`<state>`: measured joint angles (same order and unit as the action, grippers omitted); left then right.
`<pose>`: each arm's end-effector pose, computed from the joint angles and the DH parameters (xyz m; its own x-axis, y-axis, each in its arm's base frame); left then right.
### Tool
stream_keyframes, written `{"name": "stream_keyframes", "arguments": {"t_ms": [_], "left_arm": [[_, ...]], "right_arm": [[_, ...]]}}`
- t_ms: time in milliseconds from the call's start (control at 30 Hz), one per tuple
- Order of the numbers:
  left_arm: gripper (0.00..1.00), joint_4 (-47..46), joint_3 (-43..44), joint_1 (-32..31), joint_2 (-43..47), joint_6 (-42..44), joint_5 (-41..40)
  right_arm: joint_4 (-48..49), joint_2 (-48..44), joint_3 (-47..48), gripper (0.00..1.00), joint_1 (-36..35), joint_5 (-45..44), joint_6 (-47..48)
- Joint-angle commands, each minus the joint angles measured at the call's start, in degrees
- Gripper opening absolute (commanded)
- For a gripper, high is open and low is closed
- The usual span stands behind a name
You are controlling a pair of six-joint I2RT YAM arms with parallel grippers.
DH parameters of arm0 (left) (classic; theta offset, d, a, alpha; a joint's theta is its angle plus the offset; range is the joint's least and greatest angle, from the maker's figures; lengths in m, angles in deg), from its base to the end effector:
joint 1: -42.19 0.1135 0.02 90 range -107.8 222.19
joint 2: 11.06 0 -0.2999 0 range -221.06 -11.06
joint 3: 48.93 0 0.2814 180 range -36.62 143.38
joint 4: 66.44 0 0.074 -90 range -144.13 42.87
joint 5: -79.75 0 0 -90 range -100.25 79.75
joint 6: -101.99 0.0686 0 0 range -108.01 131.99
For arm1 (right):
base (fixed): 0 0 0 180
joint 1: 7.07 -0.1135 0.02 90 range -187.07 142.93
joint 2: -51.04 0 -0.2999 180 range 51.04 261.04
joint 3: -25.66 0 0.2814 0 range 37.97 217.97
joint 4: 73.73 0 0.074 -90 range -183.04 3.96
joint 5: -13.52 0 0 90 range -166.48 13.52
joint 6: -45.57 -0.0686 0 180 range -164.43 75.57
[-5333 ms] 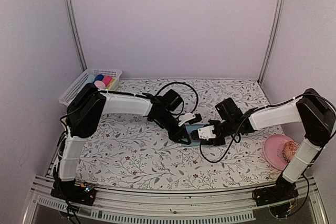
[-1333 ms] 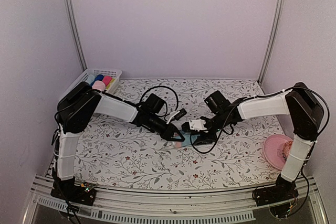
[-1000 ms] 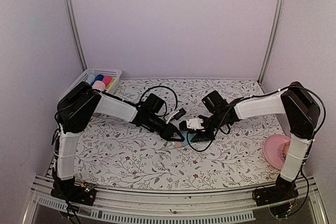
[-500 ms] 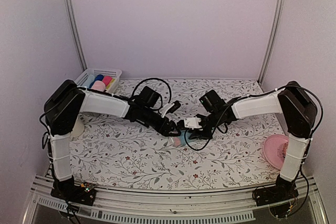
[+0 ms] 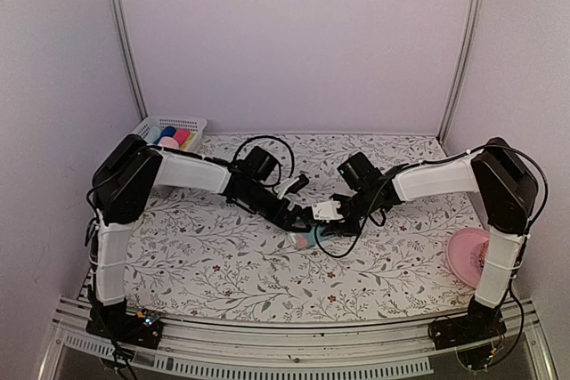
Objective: Roll the towels
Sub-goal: Pick up the towel from the center of the board.
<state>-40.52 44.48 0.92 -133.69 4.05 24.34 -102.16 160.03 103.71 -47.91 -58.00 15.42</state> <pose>0.3515 -0.3603 0.1216 -0.7195 0.4801 -0.5017 0.6942 0.4756 -0.5403 0.3109 0.2975 0.1327 0.3150 -0.8118 -0.4917 -0.9358 -0.1792 -0.3036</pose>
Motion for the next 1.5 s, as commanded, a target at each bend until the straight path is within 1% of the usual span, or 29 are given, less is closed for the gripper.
{"name": "stream_keyframes", "arguments": {"t_ms": [0, 333, 467, 567, 667, 867, 967, 1100, 1133, 1167, 1233, 1300, 1333, 1433, 1467], "left_arm": [[0.97, 4.94, 2.90, 1.11, -3.39, 1.06, 5.37], [0.97, 7.07, 2.78, 1.03, -5.45, 1.39, 13.45], [0.97, 8.48, 4.01, 0.64, -6.43, 1.13, 12.96], [0.94, 10.64, 5.96, -0.03, -7.84, 1.38, 11.28], [0.84, 13.01, 7.72, -0.63, -9.11, 1.60, 8.93], [0.64, 13.58, 8.28, -0.99, -10.15, 1.63, 7.93], [0.46, 13.53, 8.45, -1.04, -10.63, 1.54, 7.98], [0.17, 13.46, 8.72, -1.17, -11.11, 1.66, 8.64], [0.07, 13.44, 8.79, -1.16, -11.19, 1.70, 8.81], [0.00, 13.34, 8.81, -1.15, -11.20, 1.68, 8.84], [0.00, 12.87, 8.58, -1.16, -11.00, 1.57, 8.65], [0.00, 11.98, 8.11, -1.10, -10.00, 1.24, 7.40], [0.00, 11.21, 7.38, -0.98, -9.09, 0.81, 6.30], [0.00, 7.37, 3.99, 0.26, -4.62, -0.97, 2.76], [0.00, 5.95, 2.65, 0.81, -2.77, -1.54, 1.95]], "right_arm": [[-4.57, 1.32, -1.09, 0.23, 0.14, -3.98, 1.23], [-3.22, 1.82, -1.53, 0.23, 0.14, -5.33, 0.81], [-3.22, 1.71, -1.63, 0.23, 0.14, -5.21, 0.58], [-3.22, 1.42, -1.58, 0.23, 0.14, -4.84, 0.27], [-3.25, 1.18, -1.53, 0.23, 0.14, -4.31, 0.02], [-3.30, 1.39, -1.57, 0.23, 0.10, -4.24, -0.09], [-3.29, 1.32, -1.56, 0.23, 0.12, -4.28, -0.17], [-3.29, 1.23, -1.36, 0.24, 0.09, -4.51, -0.24], [-3.30, 1.20, -1.20, 0.24, 0.13, -4.58, -0.33], [-3.30, 0.96, -1.12, 0.25, 0.07, -4.53, -0.59], [-3.33, 0.23, -0.88, 0.29, 0.11, -4.63, -1.00], [-3.43, -1.07, -0.66, 0.35, 0.17, -4.98, -1.38], [-3.52, -2.05, -0.50, 0.40, 0.24, -5.17, -1.68], [-5.52, -5.78, 0.50, 0.58, 1.54, -4.05, -2.80], [-6.26, -7.16, 0.94, 0.61, 2.14, -3.10, -3.16]]}}
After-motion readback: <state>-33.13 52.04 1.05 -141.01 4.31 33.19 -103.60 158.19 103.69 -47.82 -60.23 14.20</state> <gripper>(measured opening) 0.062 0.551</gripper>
